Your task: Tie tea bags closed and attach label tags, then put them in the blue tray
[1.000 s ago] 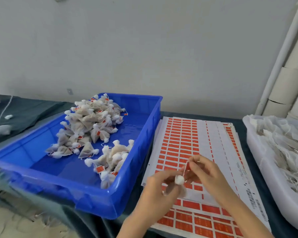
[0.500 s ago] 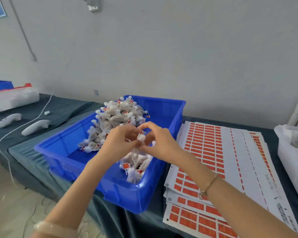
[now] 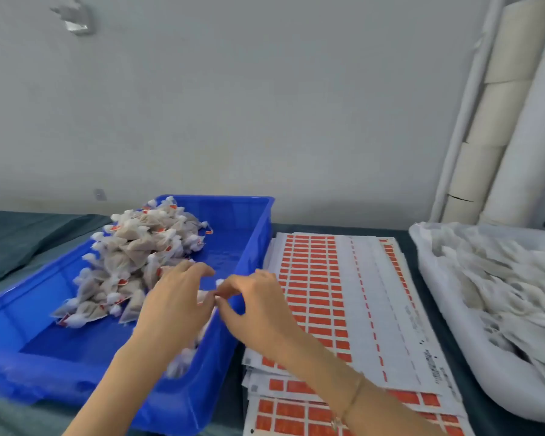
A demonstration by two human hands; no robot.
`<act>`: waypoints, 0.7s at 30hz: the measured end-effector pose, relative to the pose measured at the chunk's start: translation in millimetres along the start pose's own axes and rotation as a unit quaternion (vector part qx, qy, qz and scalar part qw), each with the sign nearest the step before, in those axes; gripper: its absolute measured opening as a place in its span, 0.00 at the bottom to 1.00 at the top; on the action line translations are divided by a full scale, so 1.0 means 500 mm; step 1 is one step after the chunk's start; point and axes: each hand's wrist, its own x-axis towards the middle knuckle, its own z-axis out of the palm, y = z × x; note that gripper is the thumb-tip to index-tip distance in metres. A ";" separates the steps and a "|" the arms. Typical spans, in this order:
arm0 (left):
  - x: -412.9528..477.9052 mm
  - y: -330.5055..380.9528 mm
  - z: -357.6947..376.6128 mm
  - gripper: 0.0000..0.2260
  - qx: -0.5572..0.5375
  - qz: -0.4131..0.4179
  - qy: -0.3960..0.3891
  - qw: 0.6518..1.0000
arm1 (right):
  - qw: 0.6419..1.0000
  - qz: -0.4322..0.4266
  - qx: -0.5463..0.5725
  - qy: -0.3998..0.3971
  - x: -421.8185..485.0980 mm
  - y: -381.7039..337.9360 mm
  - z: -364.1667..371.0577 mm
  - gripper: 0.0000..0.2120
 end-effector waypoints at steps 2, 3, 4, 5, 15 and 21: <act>-0.014 0.077 0.009 0.13 -0.063 0.050 0.014 0.997 | 0.998 0.042 0.038 0.033 -0.054 0.026 -0.055 0.08; -0.022 0.117 0.018 0.12 -0.089 0.076 0.011 0.993 | 0.995 0.072 0.042 0.047 -0.084 0.042 -0.084 0.08; -0.029 0.155 0.031 0.12 -0.112 0.103 0.000 0.988 | 0.992 0.104 0.038 0.059 -0.113 0.059 -0.113 0.07; -0.036 0.193 0.045 0.11 -0.133 0.132 -0.016 0.982 | 0.988 0.136 0.030 0.066 -0.140 0.075 -0.144 0.07; -0.036 0.543 0.216 0.10 -0.301 0.274 -0.123 0.905 | 0.917 0.329 -0.186 0.127 -0.326 0.207 -0.464 0.06; 0.001 0.663 0.278 0.14 -0.208 0.332 -0.215 0.895 | 0.838 0.432 -0.334 -0.003 -0.383 0.281 -0.529 0.18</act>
